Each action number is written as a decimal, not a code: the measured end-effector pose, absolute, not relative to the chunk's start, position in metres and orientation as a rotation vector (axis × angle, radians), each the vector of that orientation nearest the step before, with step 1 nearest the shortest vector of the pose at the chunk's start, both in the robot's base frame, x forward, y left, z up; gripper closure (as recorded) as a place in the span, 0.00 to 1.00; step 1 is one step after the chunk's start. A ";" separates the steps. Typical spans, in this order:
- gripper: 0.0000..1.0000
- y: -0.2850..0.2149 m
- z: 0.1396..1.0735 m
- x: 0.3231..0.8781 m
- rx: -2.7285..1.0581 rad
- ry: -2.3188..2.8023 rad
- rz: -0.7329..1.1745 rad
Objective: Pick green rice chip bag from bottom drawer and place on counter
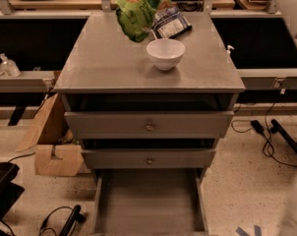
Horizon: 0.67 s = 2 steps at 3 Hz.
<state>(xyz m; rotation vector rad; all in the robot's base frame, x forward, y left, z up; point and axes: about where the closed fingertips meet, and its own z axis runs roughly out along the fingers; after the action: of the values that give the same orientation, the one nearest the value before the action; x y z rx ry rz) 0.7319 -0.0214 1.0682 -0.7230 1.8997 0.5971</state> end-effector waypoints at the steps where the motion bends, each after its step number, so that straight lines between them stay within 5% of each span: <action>1: 1.00 0.013 1.063 0.774 -0.723 1.903 0.628; 2: 1.00 0.054 1.047 0.804 -0.746 1.913 0.672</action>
Offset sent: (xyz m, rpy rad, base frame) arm 0.1227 0.1163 -0.0268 0.0413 0.0686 0.0850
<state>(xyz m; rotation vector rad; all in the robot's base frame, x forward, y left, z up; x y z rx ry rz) 0.8036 0.0536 1.0468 -0.7458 1.9132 0.6719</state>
